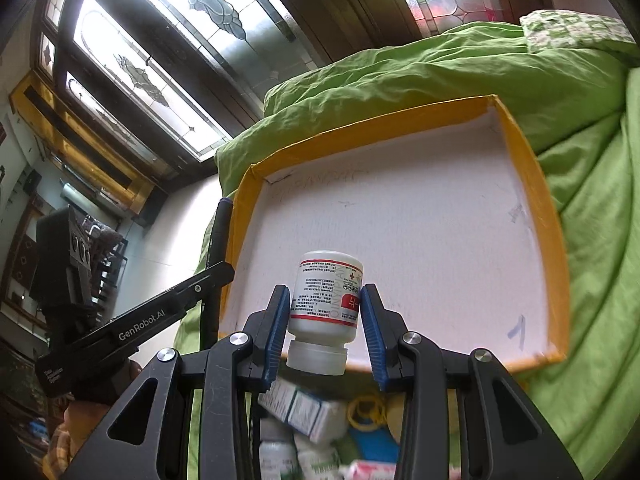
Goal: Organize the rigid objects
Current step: 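Carry the marker with the left tool while the right tool carries the bottle over the tray, then lower the marker into the tray and open the left tool while the right tool releases the bottle, then withdraw both tools from the tray back toward the remaining items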
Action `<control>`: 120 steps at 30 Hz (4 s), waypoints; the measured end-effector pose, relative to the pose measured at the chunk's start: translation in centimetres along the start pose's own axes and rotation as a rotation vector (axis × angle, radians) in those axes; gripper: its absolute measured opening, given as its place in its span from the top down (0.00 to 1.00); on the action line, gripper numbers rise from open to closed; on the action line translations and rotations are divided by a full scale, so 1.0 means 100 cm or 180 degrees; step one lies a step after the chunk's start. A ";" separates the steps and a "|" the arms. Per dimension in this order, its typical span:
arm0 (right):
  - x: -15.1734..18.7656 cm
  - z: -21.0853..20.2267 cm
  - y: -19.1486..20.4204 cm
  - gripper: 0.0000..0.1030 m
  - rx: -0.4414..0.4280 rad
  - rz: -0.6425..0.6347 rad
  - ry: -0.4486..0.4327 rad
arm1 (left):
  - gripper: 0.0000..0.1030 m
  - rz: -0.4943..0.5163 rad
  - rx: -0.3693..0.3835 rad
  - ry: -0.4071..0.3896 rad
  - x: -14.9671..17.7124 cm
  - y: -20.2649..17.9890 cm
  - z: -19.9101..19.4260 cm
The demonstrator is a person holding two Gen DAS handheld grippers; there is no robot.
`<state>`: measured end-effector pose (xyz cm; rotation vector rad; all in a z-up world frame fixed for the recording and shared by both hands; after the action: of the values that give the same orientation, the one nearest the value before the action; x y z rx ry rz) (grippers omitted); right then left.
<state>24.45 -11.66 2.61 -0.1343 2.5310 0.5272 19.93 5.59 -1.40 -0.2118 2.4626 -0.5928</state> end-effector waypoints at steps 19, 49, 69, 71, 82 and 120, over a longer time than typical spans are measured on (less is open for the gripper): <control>0.007 0.069 0.040 0.68 0.0034 -0.0368 0.0227 | 0.87 0.0305 -0.0295 0.0169 0.007 0.031 0.040; 0.021 -0.023 0.025 0.16 0.0022 -0.0266 -0.0276 | 0.31 -0.0026 -0.0235 -0.0396 0.094 0.023 -0.054; 0.103 -0.082 -0.036 0.01 0.0203 -0.0161 -0.0242 | 0.21 -0.0425 0.0059 -0.0342 0.154 0.020 -0.087; 0.110 -0.081 -0.046 0.01 0.0238 -0.0092 -0.0183 | 0.21 -0.0388 0.0027 -0.0299 0.157 0.018 -0.085; 0.121 -0.085 -0.058 0.01 0.0306 -0.0059 -0.0158 | 0.21 -0.0152 -0.0323 0.0084 0.169 0.013 -0.055; 0.137 -0.085 -0.076 0.01 0.0468 0.0105 -0.0019 | 0.52 0.0087 -0.0241 0.0139 0.167 0.001 -0.047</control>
<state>10.17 -21.85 -0.70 -0.0367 2.5593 0.3519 3.66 2.71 -6.60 -0.1968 2.5284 -0.4980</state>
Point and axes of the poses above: each gripper's, at about its wrist camera, not at the fingertips, and z roughly the way its jaws point, y to its left, x to its underside, the point moved 5 cm from there along z, roughly the way its jaws point, and after that the axes turned 13 degrees about x, right-handed, at the moved point
